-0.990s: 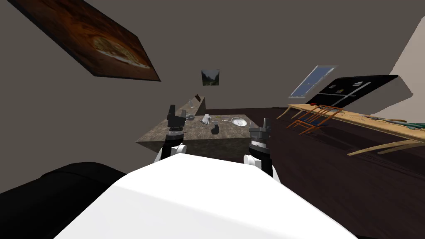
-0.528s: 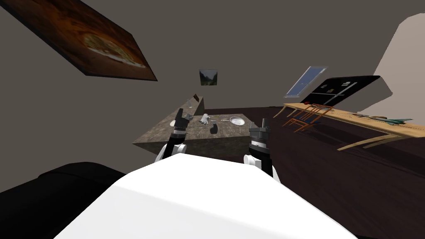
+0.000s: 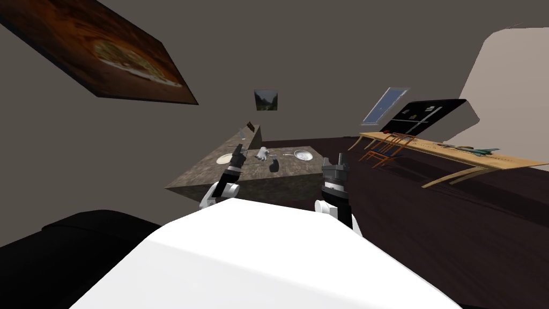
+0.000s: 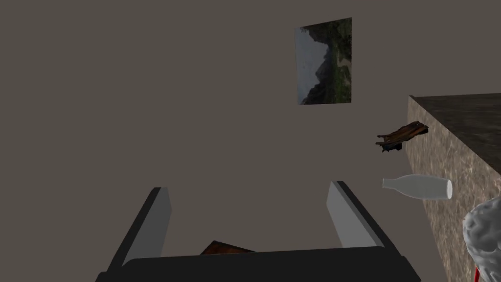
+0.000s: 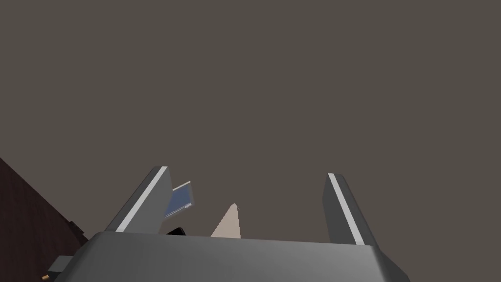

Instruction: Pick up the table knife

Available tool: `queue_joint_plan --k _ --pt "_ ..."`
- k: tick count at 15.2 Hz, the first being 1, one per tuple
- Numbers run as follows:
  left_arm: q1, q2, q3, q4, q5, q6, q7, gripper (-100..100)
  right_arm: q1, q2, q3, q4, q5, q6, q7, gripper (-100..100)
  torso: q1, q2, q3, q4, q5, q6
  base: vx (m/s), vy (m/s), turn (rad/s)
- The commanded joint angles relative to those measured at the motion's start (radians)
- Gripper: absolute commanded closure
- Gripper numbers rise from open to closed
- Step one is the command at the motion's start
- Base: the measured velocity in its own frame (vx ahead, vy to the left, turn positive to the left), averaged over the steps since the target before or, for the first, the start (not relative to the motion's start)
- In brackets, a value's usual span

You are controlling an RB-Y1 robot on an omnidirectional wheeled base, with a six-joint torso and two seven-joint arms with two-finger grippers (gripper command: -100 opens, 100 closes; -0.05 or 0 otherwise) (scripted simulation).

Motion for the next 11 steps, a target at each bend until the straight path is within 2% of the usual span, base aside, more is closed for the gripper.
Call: queue_joint_plan --k 1,2,4,5,6,8,9,11 --pt "-0.016 0.016 -0.002 0.036 0.006 0.034 -0.008 -100 0.000 0.000 0.000 0.000 0.000 0.000 0.000 0 0.000 0.000 0.000 0.000 0.000 0.000 -0.020 -0.015 -0.084" --pt "-0.038 0.050 0.005 0.070 0.022 0.064 -0.010 -100 0.000 0.000 0.000 0.000 0.000 0.000 0.000 0 0.000 0.000 0.000 0.000 0.000 0.000 -0.025 -0.016 -0.108" --pt "-0.038 0.050 0.005 0.084 0.022 0.079 -0.010 -100 0.000 0.000 0.000 0.000 0.000 0.000 0.000 0 0.000 0.000 0.000 0.000 0.000 0.000 -0.022 -0.013 -0.060" --pt "-0.062 0.085 0.013 0.119 0.039 0.106 -0.013 -100 0.000 0.000 0.000 0.000 0.000 0.000 0.000 0 0.000 0.000 0.000 0.000 0.000 0.000 -0.018 -0.017 -0.085" --pt "-0.062 0.085 0.013 0.134 0.039 0.121 -0.013 -100 0.000 0.000 0.000 0.000 0.000 0.000 0.000 0 0.000 0.000 0.000 0.000 0.000 0.000 -0.018 -0.018 -0.100" --pt "-0.062 0.085 0.013 0.134 0.039 0.127 -0.013 -100 0.000 0.000 0.000 0.000 0.000 0.000 0.000 0 0.000 0.000 0.000 0.000 0.000 0.000 -0.012 -0.010 -0.014" --pt "-0.086 0.121 0.020 0.183 0.057 0.161 -0.016 -100 0.000 0.000 0.000 0.000 0.000 0.000 0.000 0 0.000 0.000 0.000 0.000 0.000 -0.001 -0.012 -0.015 -0.093" --pt "-0.086 0.121 0.020 0.188 0.057 0.177 -0.016 -100 0.000 0.000 0.000 0.000 0.000 0.000 0.000 0 0.000 0.000 0.000 0.000 0.000 0.000 -0.015 -0.015 -0.076"
